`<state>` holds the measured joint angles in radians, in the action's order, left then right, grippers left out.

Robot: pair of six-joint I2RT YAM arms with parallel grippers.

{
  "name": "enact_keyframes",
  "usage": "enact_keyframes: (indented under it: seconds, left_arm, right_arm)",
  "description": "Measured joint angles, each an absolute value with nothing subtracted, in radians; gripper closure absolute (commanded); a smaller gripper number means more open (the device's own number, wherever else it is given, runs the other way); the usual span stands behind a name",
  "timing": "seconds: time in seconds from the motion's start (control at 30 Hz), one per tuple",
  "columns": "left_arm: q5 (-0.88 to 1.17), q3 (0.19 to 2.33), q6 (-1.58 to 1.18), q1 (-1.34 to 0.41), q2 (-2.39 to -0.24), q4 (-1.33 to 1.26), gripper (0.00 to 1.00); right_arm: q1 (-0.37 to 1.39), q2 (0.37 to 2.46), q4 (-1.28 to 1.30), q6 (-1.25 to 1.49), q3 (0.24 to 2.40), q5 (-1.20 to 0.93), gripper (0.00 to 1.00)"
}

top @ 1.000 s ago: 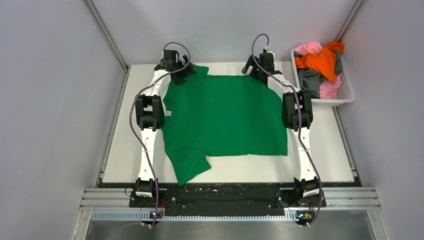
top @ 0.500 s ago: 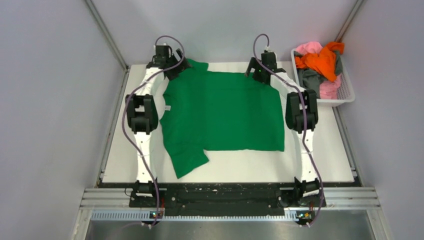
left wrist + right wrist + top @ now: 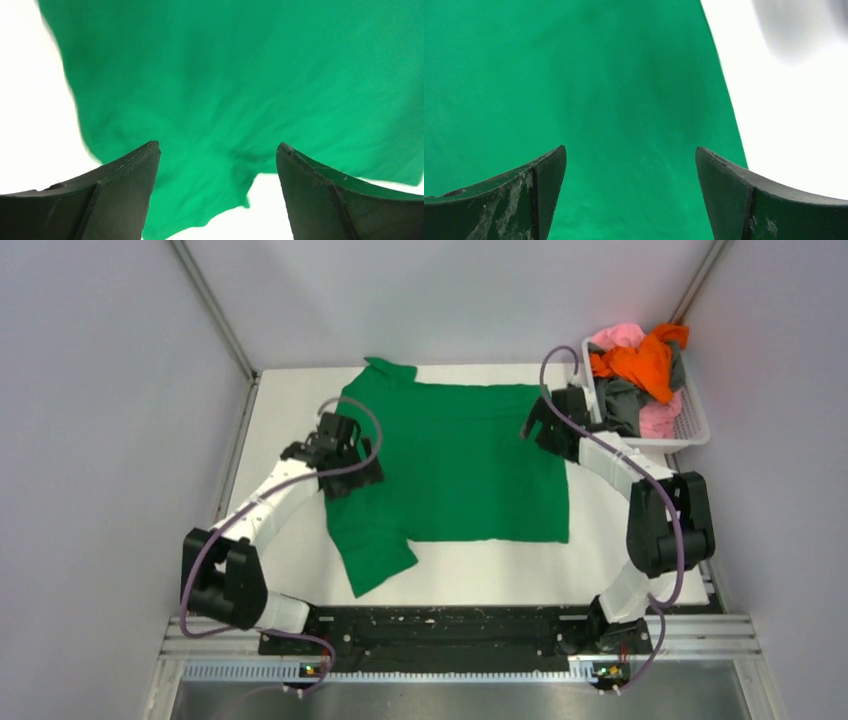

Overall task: Fold and stack the t-shirts
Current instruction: Grab the side of the flattened tshirt closest away from the robot with both arms

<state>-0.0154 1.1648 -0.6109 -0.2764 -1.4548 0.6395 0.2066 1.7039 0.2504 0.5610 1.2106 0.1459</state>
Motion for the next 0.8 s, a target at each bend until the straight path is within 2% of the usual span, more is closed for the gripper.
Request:
enact_keyframes:
  seconds: [0.2,0.37,0.47,0.6,0.7,0.8]
  left_arm:
    - [-0.016,0.793,-0.725,-0.411,-1.228,0.814,0.19]
    - [0.048,0.569,-0.844,-0.501,-0.926,0.870,0.27]
    - [0.071,0.468,-0.895,-0.522,-0.814,0.885,0.31]
    - [0.072,0.423,-0.920,-0.525,-0.780,0.888,0.39]
    - [0.071,0.398,-0.927,-0.525,-0.787,0.860,0.50]
    - [0.072,0.394,-0.930,-0.525,-0.818,0.830,0.57]
  right_arm:
    - [0.208,1.607,0.314,0.620,0.997,0.164,0.02]
    - [0.222,1.539,0.349,0.633,0.970,0.179,0.03]
    - [0.237,1.479,0.345,0.646,0.935,0.190,0.03]
    - [0.255,1.412,0.358,0.665,0.870,0.198,0.03]
    - [0.261,1.366,0.369,0.678,0.830,0.203,0.04]
    - [0.263,1.308,0.393,0.691,0.804,0.213,0.04]
